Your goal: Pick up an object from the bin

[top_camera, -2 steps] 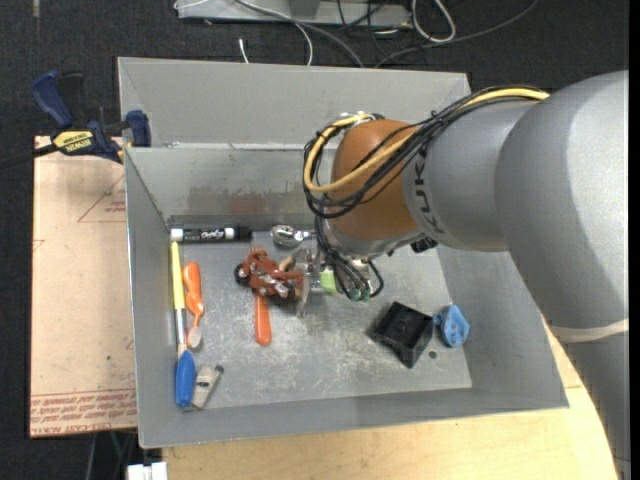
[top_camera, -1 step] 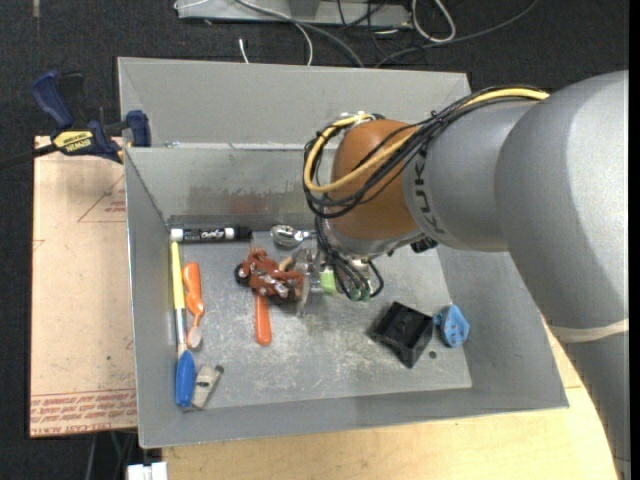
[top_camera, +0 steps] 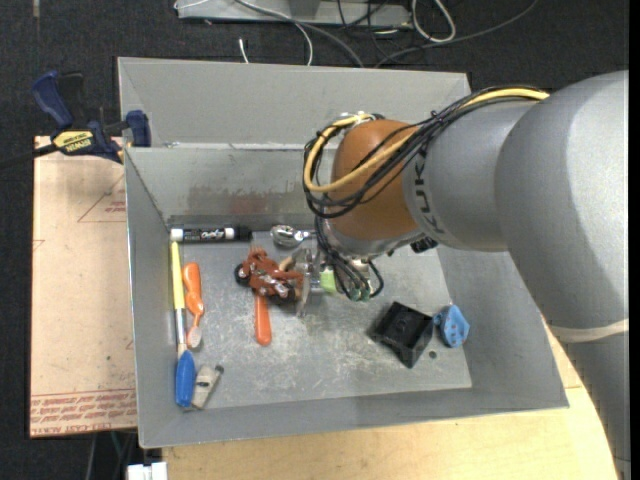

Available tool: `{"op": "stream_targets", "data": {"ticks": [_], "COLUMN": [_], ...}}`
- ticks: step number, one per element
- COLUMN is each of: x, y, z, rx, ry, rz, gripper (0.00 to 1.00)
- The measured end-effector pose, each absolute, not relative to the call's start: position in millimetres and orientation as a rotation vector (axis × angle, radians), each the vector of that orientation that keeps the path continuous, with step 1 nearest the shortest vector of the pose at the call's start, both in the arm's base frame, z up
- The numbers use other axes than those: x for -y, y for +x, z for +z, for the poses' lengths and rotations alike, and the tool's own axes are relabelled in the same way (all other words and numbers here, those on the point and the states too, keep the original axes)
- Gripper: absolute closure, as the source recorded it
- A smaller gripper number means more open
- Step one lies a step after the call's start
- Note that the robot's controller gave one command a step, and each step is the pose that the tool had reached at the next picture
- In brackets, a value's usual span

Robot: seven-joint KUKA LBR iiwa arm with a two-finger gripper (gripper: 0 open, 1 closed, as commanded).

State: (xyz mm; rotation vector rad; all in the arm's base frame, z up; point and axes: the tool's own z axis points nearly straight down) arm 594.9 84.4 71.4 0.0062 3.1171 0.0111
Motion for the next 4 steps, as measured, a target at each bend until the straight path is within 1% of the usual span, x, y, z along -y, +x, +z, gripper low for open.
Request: {"op": "stream_targets", "data": {"ticks": [1,2,3,4], "x": [-104.2,-104.0,-76.9,-42.9], "y": [595.4,594.6,515.7,543.5], "z": [169.9,169.5,120.0,70.6], "rx": [-3.115,-3.115,-3.114,-3.100], "ry": [0.005,0.005,0.026,0.064], "rz": [0.014,0.014,0.015,0.020], "gripper": [1.00,1.00,1.00,1.00]}}
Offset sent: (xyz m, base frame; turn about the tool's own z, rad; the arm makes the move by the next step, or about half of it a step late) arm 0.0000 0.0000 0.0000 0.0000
